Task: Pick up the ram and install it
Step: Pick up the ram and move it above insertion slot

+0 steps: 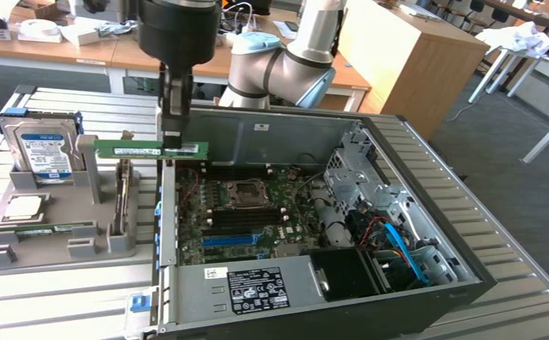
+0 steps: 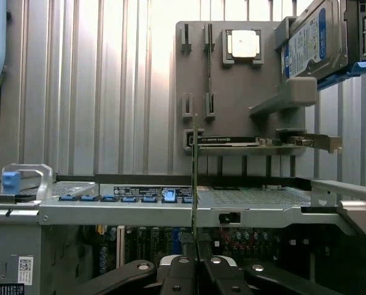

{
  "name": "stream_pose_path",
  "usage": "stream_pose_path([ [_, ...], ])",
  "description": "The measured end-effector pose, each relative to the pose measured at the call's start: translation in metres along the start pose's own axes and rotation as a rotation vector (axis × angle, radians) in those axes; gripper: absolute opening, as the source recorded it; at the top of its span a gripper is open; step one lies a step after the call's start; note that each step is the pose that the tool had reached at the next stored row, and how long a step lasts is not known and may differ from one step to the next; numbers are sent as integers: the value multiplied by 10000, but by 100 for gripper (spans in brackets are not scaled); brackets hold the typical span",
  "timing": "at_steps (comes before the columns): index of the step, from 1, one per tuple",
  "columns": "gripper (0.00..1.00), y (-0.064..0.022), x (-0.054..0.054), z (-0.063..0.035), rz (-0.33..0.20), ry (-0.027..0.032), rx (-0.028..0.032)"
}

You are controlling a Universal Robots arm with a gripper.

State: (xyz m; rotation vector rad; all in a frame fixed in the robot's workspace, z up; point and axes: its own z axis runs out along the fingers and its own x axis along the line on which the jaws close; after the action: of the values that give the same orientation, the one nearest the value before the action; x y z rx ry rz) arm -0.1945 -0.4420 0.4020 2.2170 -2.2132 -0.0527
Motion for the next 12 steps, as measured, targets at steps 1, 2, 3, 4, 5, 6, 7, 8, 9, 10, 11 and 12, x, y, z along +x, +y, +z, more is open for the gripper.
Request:
stream_pose_path([
  [1,12,-16,0,0,0,0,0],
  [2,12,-33,0,-1,-1,0,0],
  [3,12,-49,0,-2,-1,0,0],
  [4,12,-65,0,-2,0,0,0],
  [5,12,-80,0,-3,-1,0,0],
  [6,12,-96,0,-3,-1,1,-1],
  [7,12,-111,0,-3,0,0,0],
  [8,12,-126,0,-3,0,0,0],
  [9,12,-142,0,-4,0,0,0],
  [10,12,-159,0,-5,-1,0,0],
  [11,12,-174,0,-5,0,0,0],
  [12,12,-191,0,-6,0,1,-1],
])
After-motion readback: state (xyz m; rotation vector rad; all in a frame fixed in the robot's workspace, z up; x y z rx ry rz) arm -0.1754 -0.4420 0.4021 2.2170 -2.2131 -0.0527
